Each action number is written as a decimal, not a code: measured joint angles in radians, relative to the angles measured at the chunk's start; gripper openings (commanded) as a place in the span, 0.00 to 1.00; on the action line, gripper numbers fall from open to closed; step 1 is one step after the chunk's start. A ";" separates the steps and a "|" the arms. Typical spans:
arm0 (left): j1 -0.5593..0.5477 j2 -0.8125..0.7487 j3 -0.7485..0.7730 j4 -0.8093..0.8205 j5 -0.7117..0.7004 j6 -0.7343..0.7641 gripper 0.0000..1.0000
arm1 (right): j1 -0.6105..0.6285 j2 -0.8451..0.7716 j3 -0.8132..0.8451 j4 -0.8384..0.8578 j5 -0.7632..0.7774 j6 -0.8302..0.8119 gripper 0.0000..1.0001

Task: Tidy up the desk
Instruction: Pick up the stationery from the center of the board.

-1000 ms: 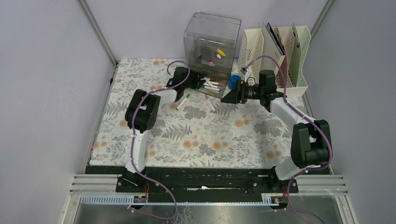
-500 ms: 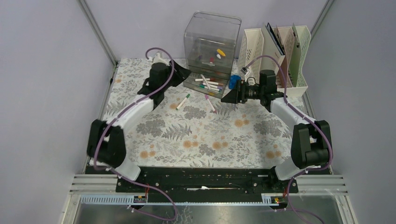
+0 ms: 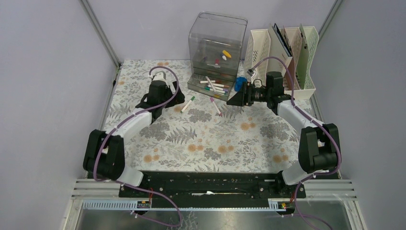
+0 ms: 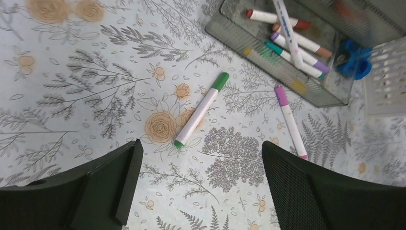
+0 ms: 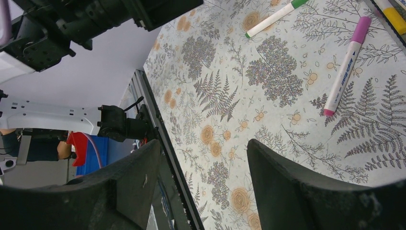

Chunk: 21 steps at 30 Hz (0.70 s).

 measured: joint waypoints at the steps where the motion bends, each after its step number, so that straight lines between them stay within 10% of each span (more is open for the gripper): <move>1: 0.003 0.022 0.011 -0.003 0.018 0.012 0.96 | 0.000 0.000 0.000 0.000 0.000 0.000 0.73; 21: -0.010 0.515 0.423 -0.288 0.149 0.180 0.64 | -0.003 0.029 0.000 -0.001 0.000 0.000 0.73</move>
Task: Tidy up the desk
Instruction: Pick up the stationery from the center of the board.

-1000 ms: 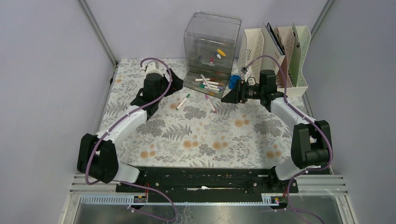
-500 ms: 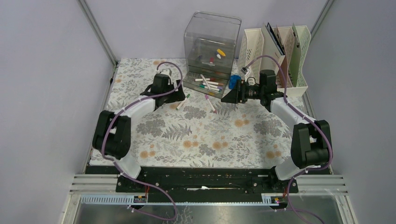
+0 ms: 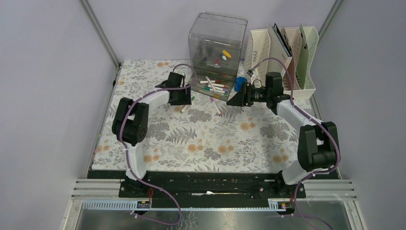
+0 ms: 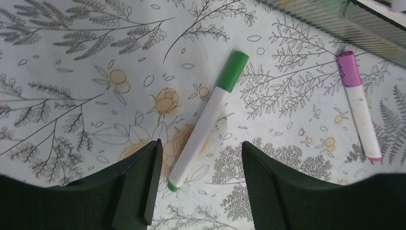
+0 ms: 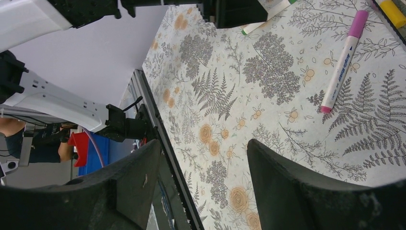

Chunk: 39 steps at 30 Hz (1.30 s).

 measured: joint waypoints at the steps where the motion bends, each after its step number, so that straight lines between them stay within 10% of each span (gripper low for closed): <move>1: -0.005 0.016 0.019 -0.011 -0.006 0.005 0.63 | 0.000 -0.006 0.000 0.000 0.000 0.000 0.73; 14: -0.121 0.125 0.153 -0.125 -0.165 0.051 0.45 | -0.016 -0.048 -0.011 -0.257 0.332 -0.261 0.80; 22: -0.121 0.132 0.157 -0.144 -0.205 0.054 0.00 | -0.018 -0.048 -0.011 -0.285 0.397 -0.298 0.81; 39: -0.098 -0.135 -0.158 0.201 0.051 -0.313 0.00 | -0.019 -0.048 -0.014 -0.210 0.068 -0.240 0.82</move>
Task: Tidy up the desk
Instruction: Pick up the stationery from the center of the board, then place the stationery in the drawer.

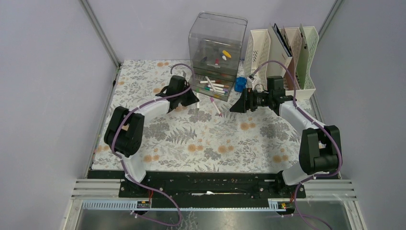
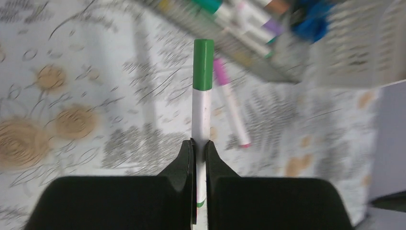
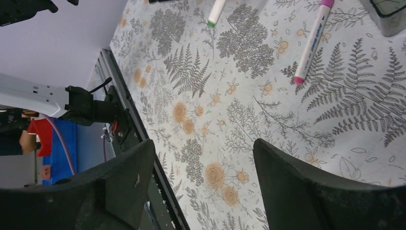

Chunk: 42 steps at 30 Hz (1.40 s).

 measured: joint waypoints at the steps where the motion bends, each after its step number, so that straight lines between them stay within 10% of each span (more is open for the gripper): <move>1: 0.007 -0.016 -0.009 0.047 0.018 -0.041 0.00 | 0.000 0.000 0.000 0.003 -0.011 0.003 0.82; 15: 0.040 0.145 0.103 0.357 -0.016 -0.713 0.01 | 0.000 -0.006 -0.011 0.000 0.014 -0.003 0.82; 23: 0.040 0.316 0.205 0.413 -0.053 -0.914 0.43 | -0.001 -0.021 -0.016 -0.003 0.029 -0.016 0.82; 27: 0.040 0.349 0.235 0.441 -0.029 -0.936 0.60 | -0.002 -0.023 -0.016 -0.005 0.034 -0.033 0.83; 42: 0.064 -0.050 0.008 0.397 0.035 -0.572 0.58 | 0.008 0.006 0.066 -0.066 0.073 -0.095 0.83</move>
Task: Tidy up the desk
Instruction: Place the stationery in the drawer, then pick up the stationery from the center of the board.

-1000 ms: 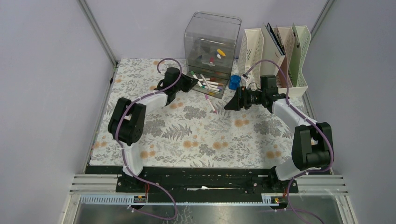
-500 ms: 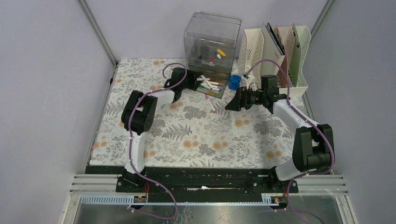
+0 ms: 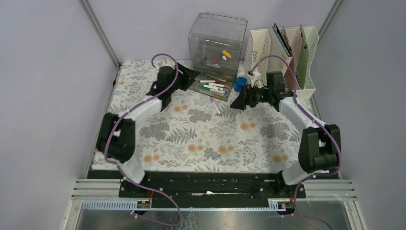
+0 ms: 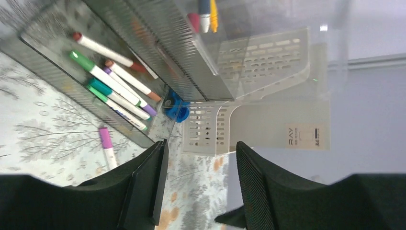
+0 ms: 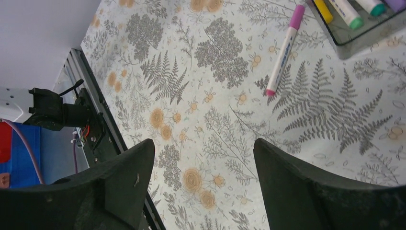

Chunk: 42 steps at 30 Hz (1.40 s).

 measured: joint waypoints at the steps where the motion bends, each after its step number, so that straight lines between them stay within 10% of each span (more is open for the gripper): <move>1: 0.002 -0.054 -0.017 -0.024 -0.011 0.047 0.59 | 0.005 0.010 0.016 0.000 0.001 -0.002 0.83; 10: 0.009 -0.545 -0.285 -0.205 -0.246 0.432 0.98 | 0.144 0.101 0.108 0.000 0.005 -0.003 0.83; 26: 0.036 -1.039 -0.700 -0.373 -0.352 0.478 0.99 | 0.308 0.326 0.298 -0.236 0.435 -0.220 0.80; 42: 0.036 -1.087 -0.736 -0.446 -0.350 0.436 0.99 | 0.349 0.542 0.477 -0.249 0.647 -0.268 0.59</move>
